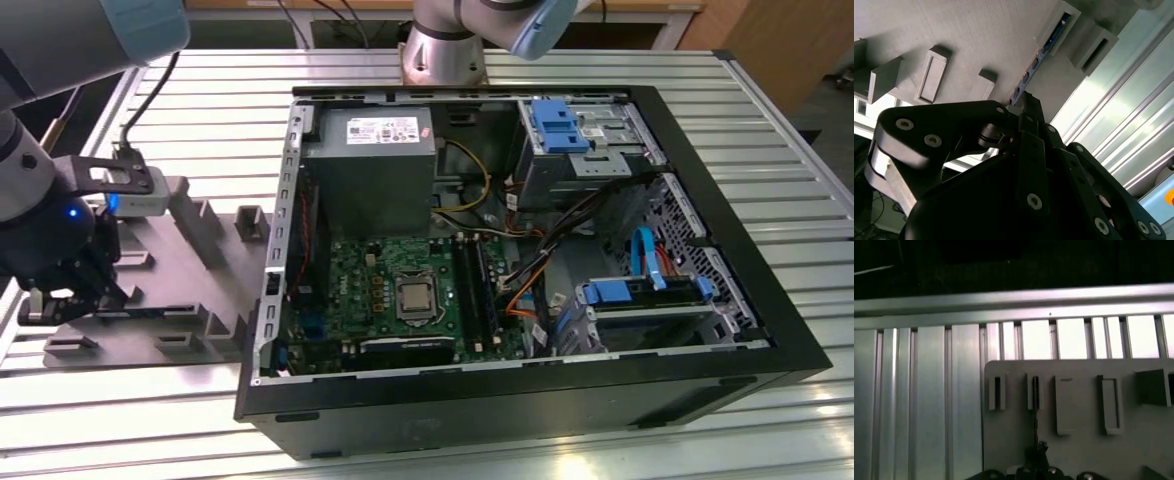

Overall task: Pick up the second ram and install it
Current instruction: 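Pick up the second ram and move it above second insertion slot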

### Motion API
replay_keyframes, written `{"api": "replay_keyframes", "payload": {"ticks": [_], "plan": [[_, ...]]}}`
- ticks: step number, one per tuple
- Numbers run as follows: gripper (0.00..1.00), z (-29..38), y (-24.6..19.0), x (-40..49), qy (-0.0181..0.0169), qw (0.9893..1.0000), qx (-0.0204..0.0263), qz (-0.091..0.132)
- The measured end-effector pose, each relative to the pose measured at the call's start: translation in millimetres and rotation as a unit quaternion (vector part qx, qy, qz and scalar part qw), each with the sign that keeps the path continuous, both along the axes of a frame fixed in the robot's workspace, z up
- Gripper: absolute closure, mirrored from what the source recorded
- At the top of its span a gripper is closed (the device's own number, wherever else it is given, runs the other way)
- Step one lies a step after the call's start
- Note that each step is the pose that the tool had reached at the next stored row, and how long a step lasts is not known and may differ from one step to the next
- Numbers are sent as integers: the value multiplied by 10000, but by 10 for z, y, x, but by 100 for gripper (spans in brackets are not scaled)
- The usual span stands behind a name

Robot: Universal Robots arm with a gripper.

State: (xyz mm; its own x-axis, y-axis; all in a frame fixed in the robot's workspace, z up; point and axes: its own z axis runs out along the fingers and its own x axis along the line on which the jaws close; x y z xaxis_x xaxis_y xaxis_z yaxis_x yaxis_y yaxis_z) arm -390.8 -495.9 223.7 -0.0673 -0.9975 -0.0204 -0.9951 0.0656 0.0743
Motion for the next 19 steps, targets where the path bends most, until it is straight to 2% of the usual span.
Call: {"api": "replay_keyframes", "payload": {"ticks": [7,15,16,17,19], "plan": [[89,-40,-1,0,1,10000,3,78],[89,-42,-1,0,1,10000,3,83],[84,-42,-1,0,1,10000,3,83],[84,-42,-1,0,1,10000,3,83],[71,-42,-1,1,1,10000,4,83]]}}
